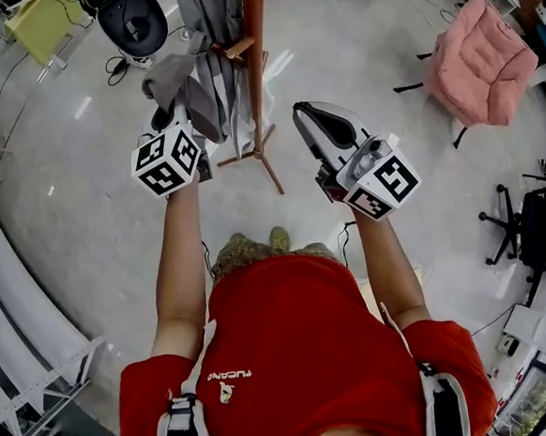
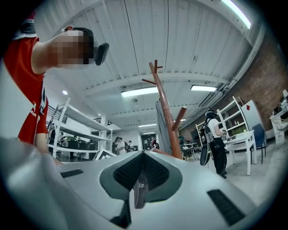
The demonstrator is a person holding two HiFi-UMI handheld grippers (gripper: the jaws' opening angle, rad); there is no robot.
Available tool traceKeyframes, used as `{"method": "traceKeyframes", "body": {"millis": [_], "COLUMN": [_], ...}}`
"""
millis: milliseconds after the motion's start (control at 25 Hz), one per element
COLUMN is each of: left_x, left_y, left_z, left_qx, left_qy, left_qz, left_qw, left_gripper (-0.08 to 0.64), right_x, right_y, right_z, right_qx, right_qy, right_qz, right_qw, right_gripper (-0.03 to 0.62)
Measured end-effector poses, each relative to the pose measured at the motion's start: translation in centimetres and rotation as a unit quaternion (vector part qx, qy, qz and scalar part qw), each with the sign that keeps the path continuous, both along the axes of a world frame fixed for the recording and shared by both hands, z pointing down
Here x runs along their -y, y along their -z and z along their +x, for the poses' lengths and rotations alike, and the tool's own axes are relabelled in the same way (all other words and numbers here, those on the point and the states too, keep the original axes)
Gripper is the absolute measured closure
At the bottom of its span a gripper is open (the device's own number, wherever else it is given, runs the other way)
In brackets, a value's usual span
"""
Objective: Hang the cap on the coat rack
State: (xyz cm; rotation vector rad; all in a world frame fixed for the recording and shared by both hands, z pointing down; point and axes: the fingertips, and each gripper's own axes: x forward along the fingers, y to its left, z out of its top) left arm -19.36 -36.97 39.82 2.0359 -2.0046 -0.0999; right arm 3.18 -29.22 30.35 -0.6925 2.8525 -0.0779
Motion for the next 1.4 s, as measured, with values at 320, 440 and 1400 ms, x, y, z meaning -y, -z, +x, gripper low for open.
{"method": "traceKeyframes", "body": {"millis": [320, 440, 1400], "left_x": [3.5, 4.8, 4.1], "left_y": [-2.5, -3.0, -9.6], "left_z": [-1.5, -1.7, 4.3], "left_qx": [0.002, 0.002, 0.04], "left_qy": [-0.003, -0.006, -0.146], "left_qz": [-0.025, -0.028, -0.052], "left_qw": [0.9997, 0.9996, 0.9872], "left_gripper": [0.529, 0.529, 0.529], "right_x": [1.8, 2.2, 2.6], "right_y": [-0.4, -0.8, -3.8], "right_z": [-0.7, -0.9, -1.7], "right_qx": [-0.007, -0.009, -0.029], "right_qy": [-0.023, -0.03, -0.066], "right_qz": [-0.015, -0.023, -0.069], "right_qw": [1.0, 0.999, 0.995], "right_gripper": [0.568, 0.568, 0.568]}}
